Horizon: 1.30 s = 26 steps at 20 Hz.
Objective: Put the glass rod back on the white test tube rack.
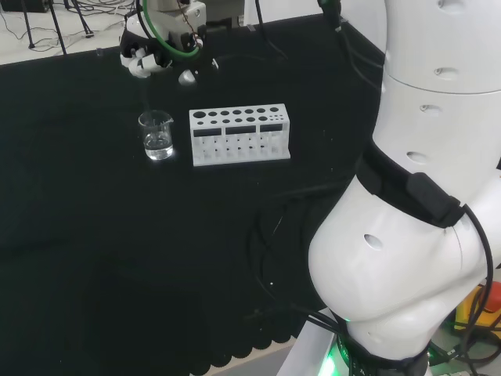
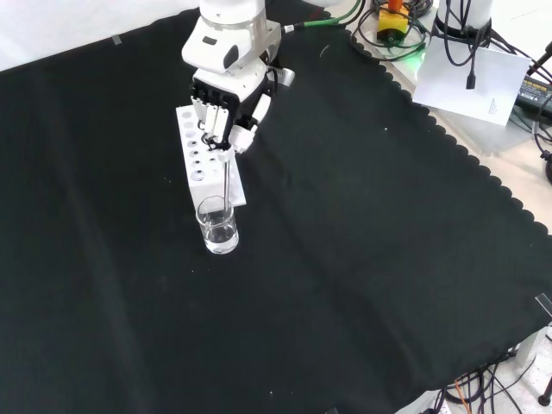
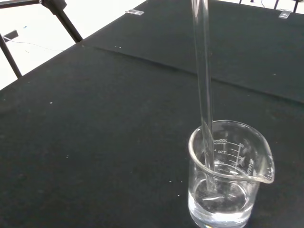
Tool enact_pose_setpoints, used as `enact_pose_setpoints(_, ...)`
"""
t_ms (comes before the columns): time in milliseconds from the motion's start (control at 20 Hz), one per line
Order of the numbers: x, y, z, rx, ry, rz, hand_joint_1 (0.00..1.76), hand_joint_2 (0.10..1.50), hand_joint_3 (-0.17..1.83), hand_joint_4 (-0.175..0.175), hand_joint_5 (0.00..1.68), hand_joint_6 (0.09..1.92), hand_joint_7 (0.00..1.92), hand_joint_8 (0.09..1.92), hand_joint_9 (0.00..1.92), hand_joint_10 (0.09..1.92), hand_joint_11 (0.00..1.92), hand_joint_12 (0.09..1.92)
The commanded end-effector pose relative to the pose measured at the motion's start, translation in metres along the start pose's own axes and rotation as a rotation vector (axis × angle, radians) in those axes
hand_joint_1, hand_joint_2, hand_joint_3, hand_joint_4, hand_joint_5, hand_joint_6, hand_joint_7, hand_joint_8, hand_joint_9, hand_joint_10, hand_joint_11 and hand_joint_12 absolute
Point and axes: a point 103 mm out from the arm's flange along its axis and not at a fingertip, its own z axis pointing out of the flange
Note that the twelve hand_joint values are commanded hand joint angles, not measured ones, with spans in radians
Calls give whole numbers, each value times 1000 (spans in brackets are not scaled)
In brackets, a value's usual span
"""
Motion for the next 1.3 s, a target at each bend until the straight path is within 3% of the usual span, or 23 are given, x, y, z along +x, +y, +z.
enact_pose_setpoints(50,-3,-3,-1,-4,5,5,1280,1112,-1,-175,1052,588,985,1329,1590,1043,1613,768)
enact_pose_setpoints(300,-6,-4,-6,-25,36,23,1281,1112,-1,-175,1053,588,985,1329,1590,1043,1613,768)
enact_pose_setpoints(800,-9,-20,-40,-55,24,45,1281,1111,-1,-175,1053,587,985,1329,1590,1044,1613,770)
enact_pose_setpoints(1300,-24,-40,-87,-114,40,116,1281,1111,-1,-175,1052,588,986,1328,1589,1045,1613,771)
